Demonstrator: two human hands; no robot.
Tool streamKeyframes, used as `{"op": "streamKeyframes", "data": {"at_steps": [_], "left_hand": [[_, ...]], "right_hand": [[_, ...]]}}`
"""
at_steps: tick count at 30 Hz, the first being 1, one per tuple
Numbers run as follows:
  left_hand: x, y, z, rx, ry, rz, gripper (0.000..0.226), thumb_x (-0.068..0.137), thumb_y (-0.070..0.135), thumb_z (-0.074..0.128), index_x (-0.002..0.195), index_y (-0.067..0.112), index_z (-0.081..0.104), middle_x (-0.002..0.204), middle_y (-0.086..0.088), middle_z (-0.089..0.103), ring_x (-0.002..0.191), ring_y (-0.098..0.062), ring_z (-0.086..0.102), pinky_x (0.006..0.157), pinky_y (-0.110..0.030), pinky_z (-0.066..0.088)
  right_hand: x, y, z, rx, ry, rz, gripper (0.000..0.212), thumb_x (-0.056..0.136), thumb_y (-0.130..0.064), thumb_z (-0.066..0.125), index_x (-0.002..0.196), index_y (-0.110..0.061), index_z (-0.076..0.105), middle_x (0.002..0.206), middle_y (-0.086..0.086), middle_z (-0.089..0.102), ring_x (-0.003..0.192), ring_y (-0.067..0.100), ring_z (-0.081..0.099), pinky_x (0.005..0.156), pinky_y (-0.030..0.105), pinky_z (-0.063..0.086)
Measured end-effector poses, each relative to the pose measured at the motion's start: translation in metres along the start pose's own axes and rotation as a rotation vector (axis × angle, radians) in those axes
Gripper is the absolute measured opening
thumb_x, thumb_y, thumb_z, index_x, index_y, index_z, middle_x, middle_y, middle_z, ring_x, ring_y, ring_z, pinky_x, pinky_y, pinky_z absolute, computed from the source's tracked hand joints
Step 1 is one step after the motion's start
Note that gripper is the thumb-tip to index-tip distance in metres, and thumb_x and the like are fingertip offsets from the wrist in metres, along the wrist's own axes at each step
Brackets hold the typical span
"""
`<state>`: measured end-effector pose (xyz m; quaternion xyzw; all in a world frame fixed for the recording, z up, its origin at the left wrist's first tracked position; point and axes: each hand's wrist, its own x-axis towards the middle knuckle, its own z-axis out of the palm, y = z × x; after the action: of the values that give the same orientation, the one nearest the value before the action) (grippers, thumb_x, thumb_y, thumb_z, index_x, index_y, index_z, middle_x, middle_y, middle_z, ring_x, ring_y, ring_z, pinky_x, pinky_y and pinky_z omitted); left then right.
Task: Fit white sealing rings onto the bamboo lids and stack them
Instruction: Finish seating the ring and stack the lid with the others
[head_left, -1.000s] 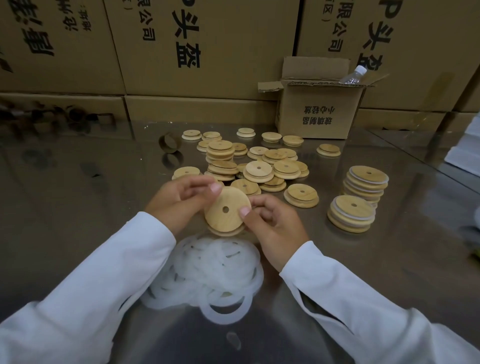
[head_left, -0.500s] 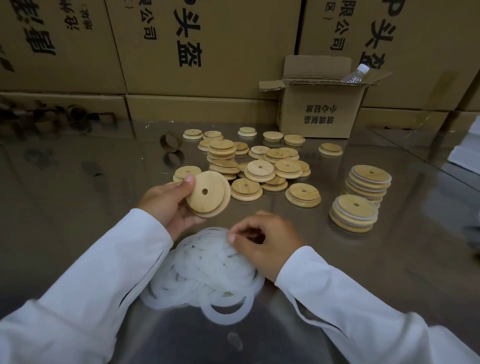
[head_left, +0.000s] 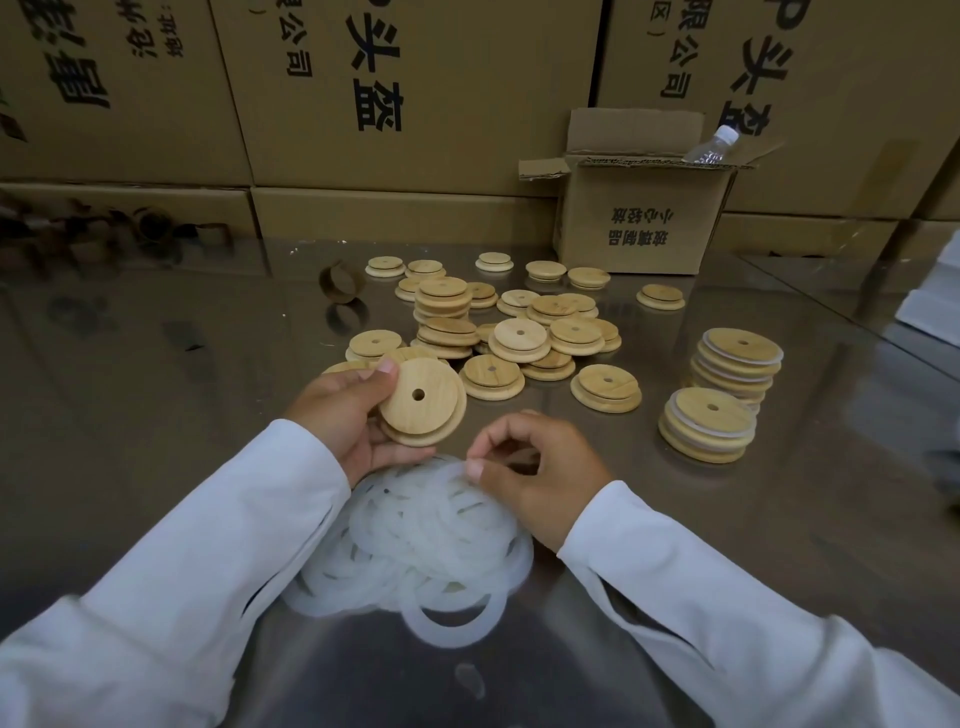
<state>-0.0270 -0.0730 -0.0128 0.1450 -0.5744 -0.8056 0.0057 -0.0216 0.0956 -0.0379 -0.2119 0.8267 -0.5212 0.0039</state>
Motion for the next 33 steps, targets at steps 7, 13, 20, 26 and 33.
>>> {"op": "streamKeyframes", "data": {"at_steps": [7,13,20,26,33], "left_hand": [[-0.005,-0.003,0.003,0.035,-0.097,-0.041,0.036,0.092,0.018,0.048,0.118,-0.006,0.05,0.105,-0.027,0.059,0.079,-0.034,0.063,0.052,-0.049,0.055],[-0.01,-0.004,0.005,0.066,-0.247,-0.115,0.046,0.08,0.031,0.055,0.114,-0.001,0.057,0.106,-0.023,0.066,0.092,-0.036,0.066,0.065,-0.05,0.057],[-0.015,-0.01,0.007,0.16,-0.409,-0.011,0.045,0.064,0.012,0.062,0.109,0.006,0.061,0.098,-0.015,0.071,0.086,-0.028,0.069,0.063,-0.037,0.059],[-0.013,-0.012,0.008,0.134,-0.421,0.05,0.042,0.068,0.013,0.057,0.11,0.007,0.06,0.096,-0.014,0.071,0.087,-0.027,0.069,0.064,-0.037,0.059],[-0.012,-0.013,0.007,0.12,-0.435,0.079,0.04,0.071,0.014,0.054,0.111,0.007,0.061,0.105,-0.018,0.068,0.098,-0.032,0.066,0.074,-0.042,0.057]], "right_hand": [[0.002,-0.01,-0.006,0.325,0.16,-0.102,0.024,0.078,-0.002,0.067,0.071,-0.024,0.063,0.07,-0.009,0.062,0.069,0.005,0.056,0.071,0.018,0.049],[0.003,-0.017,-0.008,0.402,0.321,-0.078,0.021,0.079,-0.002,0.066,0.077,-0.023,0.061,0.066,-0.007,0.061,0.063,0.001,0.056,0.064,0.012,0.047],[-0.002,-0.024,-0.005,0.328,0.428,-0.086,0.02,0.08,-0.005,0.066,0.076,-0.023,0.06,0.066,-0.006,0.059,0.061,0.002,0.053,0.059,0.009,0.046],[-0.005,-0.024,-0.003,0.18,0.432,-0.086,0.02,0.08,-0.017,0.066,0.083,-0.033,0.055,0.066,-0.007,0.058,0.066,0.0,0.053,0.061,0.007,0.042],[-0.001,-0.018,-0.006,0.13,0.422,-0.005,0.013,0.081,-0.017,0.066,0.073,-0.027,0.062,0.068,-0.005,0.06,0.062,-0.002,0.05,0.057,0.005,0.041]]}}
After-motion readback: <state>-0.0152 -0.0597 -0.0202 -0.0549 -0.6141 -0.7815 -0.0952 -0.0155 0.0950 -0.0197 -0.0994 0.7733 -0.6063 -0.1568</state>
